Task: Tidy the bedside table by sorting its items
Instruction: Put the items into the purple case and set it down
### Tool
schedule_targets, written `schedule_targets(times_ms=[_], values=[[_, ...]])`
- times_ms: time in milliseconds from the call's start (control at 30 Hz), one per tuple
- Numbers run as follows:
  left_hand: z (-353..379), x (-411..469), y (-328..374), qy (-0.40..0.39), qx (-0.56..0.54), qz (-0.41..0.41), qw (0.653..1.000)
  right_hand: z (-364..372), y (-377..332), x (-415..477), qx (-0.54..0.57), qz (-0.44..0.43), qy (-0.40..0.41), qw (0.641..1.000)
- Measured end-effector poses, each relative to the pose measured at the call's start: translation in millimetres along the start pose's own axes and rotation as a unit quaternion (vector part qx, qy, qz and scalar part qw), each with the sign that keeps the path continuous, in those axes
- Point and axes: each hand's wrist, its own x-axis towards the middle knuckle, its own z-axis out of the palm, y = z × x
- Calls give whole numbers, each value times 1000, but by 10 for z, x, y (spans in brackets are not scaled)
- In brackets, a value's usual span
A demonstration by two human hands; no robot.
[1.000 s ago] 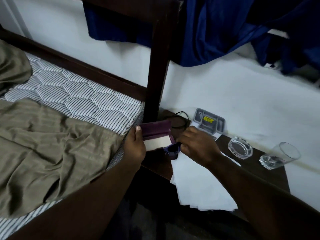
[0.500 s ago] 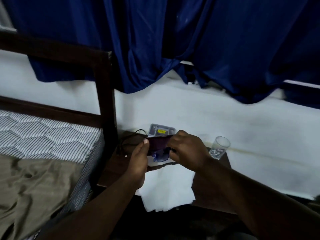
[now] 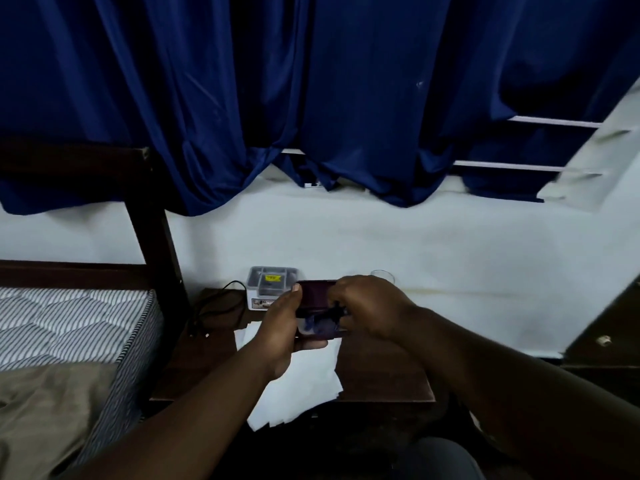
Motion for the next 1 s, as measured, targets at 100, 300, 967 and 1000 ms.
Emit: schedule_targets(times_ms=[100, 300, 967, 1000], values=[[124, -72, 45, -9, 6, 1, 1000, -170, 52, -72, -16, 10, -39, 999], [320, -174, 160, -27, 20, 1, 999, -359, 155, -180, -17, 14, -78, 997], [492, -244, 221, -32, 9, 11, 999, -473, 157, -328, 100, 44, -20, 994], [490, -242, 217, -32, 8, 10, 999, -460, 157, -326, 107, 44, -19, 993]])
